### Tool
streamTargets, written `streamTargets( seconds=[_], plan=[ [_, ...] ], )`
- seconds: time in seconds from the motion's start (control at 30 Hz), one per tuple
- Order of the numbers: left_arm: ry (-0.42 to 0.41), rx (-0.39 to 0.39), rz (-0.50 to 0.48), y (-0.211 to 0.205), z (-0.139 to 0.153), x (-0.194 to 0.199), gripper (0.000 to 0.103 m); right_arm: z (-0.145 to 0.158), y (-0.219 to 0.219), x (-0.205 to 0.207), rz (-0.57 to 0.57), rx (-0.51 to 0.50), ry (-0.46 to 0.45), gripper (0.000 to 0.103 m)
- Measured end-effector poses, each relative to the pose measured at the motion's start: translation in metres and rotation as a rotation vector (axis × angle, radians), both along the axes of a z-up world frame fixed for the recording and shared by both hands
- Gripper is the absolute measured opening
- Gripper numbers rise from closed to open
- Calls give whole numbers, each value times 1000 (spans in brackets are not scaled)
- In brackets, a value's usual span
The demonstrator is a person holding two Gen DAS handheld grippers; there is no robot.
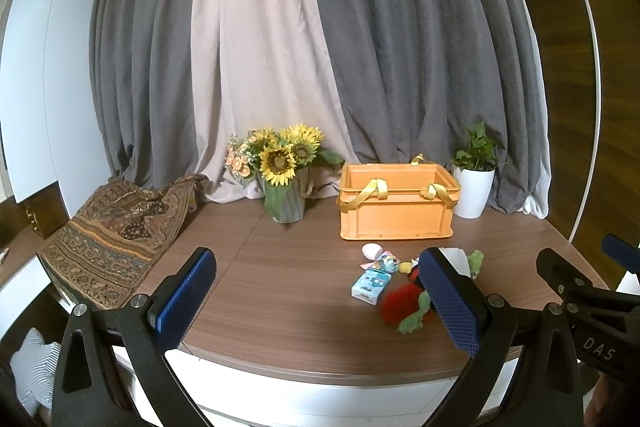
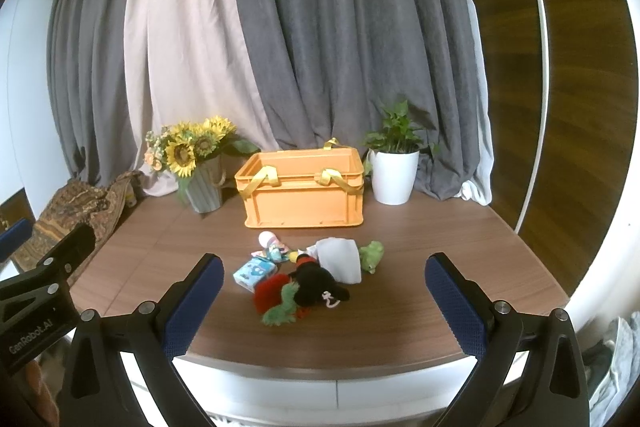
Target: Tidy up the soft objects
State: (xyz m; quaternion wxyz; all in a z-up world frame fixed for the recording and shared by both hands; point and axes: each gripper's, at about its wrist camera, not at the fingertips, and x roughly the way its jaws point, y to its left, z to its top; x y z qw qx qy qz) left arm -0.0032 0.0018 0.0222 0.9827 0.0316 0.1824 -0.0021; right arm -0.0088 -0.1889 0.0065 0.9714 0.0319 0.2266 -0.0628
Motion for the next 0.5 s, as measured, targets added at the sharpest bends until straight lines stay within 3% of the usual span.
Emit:
streamTargets(
  seconds=[0.5],
  plan=[
    [-2, 0, 1, -2, -3, 0, 103, -1, 1, -1, 0, 1, -3, 102]
  ],
)
